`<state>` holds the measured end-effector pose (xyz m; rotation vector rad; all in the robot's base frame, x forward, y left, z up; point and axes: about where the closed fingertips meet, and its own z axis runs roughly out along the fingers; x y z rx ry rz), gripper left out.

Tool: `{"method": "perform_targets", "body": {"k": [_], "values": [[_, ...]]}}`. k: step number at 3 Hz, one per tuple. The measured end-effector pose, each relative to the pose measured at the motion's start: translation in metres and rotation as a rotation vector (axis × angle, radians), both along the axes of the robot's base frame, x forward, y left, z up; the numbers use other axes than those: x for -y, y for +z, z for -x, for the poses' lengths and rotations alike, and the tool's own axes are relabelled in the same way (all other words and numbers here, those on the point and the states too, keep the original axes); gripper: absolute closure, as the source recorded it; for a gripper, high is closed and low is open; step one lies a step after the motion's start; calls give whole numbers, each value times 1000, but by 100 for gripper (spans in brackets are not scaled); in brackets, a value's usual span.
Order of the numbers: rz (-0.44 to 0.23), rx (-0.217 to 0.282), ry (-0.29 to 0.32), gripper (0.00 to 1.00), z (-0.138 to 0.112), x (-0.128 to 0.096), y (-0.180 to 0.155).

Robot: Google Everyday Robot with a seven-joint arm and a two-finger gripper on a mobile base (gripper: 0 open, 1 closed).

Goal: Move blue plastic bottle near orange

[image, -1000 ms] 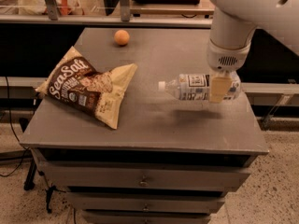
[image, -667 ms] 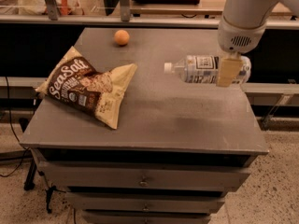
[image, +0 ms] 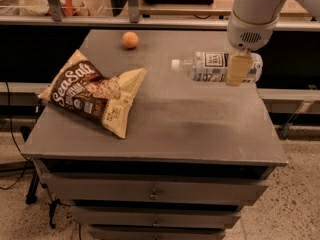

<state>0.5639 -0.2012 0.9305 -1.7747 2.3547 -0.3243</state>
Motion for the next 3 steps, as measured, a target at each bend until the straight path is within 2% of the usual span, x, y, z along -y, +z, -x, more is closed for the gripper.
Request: {"method": "perform_targets", "body": {"k": [1, 2, 3], "values": [[57, 24, -21, 100, -42, -4, 12], [120, 57, -17, 100, -101, -25, 26], [130, 105, -11, 100, -153, -52, 33]]}}
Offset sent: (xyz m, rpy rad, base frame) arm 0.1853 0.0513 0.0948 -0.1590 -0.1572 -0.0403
